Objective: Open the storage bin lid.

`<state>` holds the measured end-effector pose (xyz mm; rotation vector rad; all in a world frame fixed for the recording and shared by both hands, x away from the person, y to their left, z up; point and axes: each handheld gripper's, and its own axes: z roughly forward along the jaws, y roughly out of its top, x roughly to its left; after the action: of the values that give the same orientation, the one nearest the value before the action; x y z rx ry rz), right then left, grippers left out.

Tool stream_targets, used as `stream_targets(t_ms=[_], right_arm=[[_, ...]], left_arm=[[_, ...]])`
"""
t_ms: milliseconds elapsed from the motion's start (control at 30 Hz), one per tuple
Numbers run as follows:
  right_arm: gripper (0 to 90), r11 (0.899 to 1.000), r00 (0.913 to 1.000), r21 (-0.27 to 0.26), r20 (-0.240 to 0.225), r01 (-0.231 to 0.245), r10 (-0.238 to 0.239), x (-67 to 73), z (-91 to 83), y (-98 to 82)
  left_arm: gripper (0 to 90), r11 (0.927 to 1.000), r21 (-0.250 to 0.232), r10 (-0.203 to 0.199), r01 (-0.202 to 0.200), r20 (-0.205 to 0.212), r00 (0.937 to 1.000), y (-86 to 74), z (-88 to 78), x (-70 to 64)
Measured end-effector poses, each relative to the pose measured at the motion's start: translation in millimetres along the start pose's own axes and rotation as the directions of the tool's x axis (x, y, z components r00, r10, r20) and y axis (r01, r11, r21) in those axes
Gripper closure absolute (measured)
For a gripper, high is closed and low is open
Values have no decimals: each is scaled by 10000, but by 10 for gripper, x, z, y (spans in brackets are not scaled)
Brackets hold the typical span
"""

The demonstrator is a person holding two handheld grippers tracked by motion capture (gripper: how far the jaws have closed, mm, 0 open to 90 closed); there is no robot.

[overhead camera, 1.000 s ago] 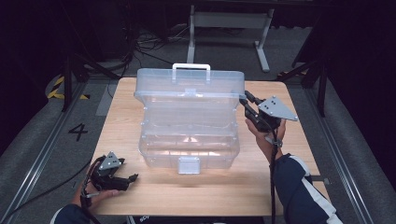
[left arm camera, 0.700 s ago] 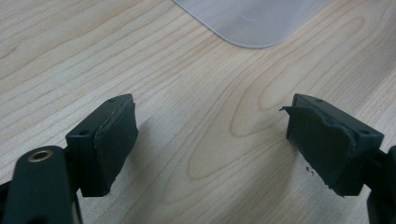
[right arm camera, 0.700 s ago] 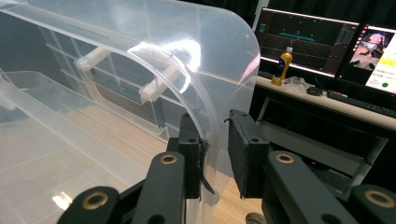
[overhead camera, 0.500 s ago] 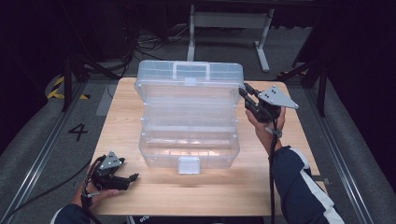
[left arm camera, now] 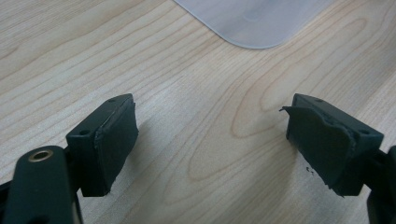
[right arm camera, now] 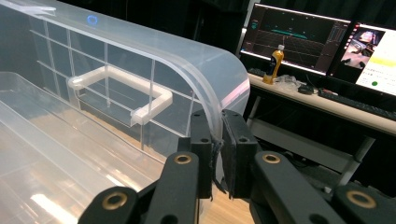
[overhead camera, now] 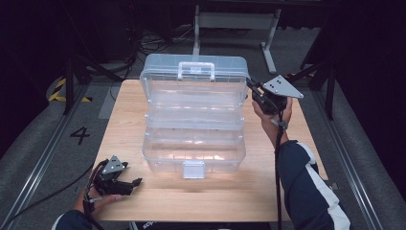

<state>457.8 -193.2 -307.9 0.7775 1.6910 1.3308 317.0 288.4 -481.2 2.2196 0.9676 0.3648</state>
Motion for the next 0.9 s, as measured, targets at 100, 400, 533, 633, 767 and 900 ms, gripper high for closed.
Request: stream_targets(t_ms=[100, 400, 533, 633, 767, 900], right_arm=[[842, 9999, 10000, 104, 58, -3, 2, -14, 59, 23], [842, 9984, 9995, 448, 1, -331, 331, -111, 219, 63], [840, 9979, 9995, 577, -3, -308, 309, -135, 277, 74], [839, 9972, 9994, 669, -43, -345, 349, -166, 320, 77], [839, 9962, 9990, 764, -102, -425, 434, -200, 378, 78], [837, 9953, 9990, 874, -103, -422, 433, -226, 433, 78]], left_arm=[[169, 10000, -2, -1, 1, 3, 10000, 0, 0, 0], [169, 10000, -3, -10, 10, 15, 10000, -1, 0, 0], [169, 10000, -2, -12, 12, 15, 10000, -1, 0, 0], [169, 10000, -1, -10, 10, 16, 10000, 0, 0, 0], [169, 10000, -1, -11, 11, 17, 10000, 0, 0, 0], [169, 10000, 0, -11, 11, 17, 10000, 0, 0, 0]])
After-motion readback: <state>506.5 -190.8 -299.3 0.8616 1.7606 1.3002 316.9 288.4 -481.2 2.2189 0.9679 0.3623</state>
